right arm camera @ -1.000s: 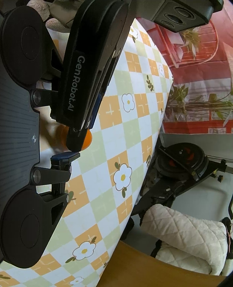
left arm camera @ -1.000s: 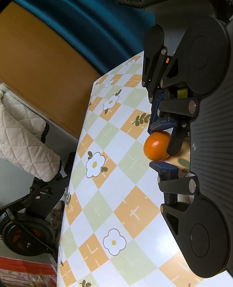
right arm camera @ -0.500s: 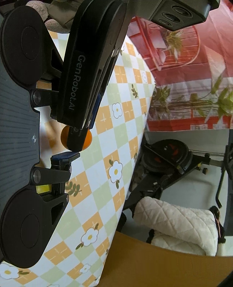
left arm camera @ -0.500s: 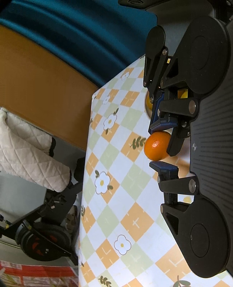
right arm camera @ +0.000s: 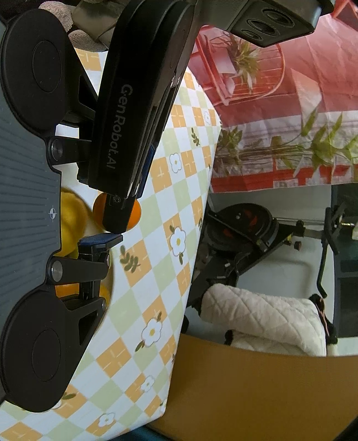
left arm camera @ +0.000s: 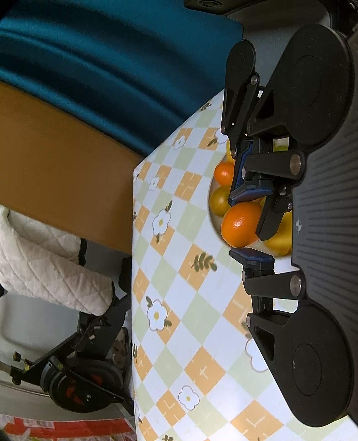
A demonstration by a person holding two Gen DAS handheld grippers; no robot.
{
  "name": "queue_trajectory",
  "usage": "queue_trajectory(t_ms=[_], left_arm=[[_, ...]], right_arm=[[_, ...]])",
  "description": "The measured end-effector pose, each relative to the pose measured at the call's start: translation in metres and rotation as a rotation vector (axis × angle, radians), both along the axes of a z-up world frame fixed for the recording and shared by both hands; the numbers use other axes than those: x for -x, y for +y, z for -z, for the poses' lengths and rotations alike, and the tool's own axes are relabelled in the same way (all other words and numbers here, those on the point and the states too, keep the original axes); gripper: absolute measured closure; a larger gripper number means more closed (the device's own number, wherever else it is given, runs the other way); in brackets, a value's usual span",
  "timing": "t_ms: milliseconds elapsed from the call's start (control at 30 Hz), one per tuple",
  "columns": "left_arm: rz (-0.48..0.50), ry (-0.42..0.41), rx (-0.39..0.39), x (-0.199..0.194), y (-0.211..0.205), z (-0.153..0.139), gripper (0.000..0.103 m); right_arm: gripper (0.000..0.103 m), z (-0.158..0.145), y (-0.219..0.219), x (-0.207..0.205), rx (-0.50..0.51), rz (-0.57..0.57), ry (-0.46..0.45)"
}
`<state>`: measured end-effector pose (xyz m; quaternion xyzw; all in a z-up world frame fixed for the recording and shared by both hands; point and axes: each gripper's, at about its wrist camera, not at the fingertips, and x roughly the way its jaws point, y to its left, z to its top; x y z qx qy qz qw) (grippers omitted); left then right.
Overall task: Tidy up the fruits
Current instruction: 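Carry the small orange with both grippers onto the plate rim, then release the small orange onto the plate by opening both grippers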
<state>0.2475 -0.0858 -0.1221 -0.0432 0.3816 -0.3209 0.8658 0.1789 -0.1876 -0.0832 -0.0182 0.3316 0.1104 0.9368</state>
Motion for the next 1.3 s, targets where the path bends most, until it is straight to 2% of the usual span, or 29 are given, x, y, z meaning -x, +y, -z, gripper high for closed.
queue_trajectory(t_ms=[367, 633, 833, 1000, 1300], left_arm=[[0.045, 0.002, -0.012, 0.028, -0.02, -0.005, 0.064], [0.077, 0.022, -0.032, 0.037, -0.027, 0.003, 0.064], [0.066, 0.035, -0.042, 0.043, -0.025, 0.013, 0.064], [0.051, -0.001, -0.064, 0.058, -0.023, 0.02, 0.064], [0.035, 0.029, -0.043, 0.06, -0.017, 0.032, 0.063]], right_arm=[[0.072, -0.004, -0.023, 0.039, -0.021, 0.033, -0.017], [0.072, 0.005, -0.031, 0.054, -0.039, 0.048, 0.004], [0.072, 0.017, -0.028, 0.058, -0.053, 0.045, 0.036], [0.072, 0.026, -0.024, 0.062, -0.07, 0.04, 0.058], [0.072, 0.046, -0.022, 0.063, -0.082, 0.042, 0.091]])
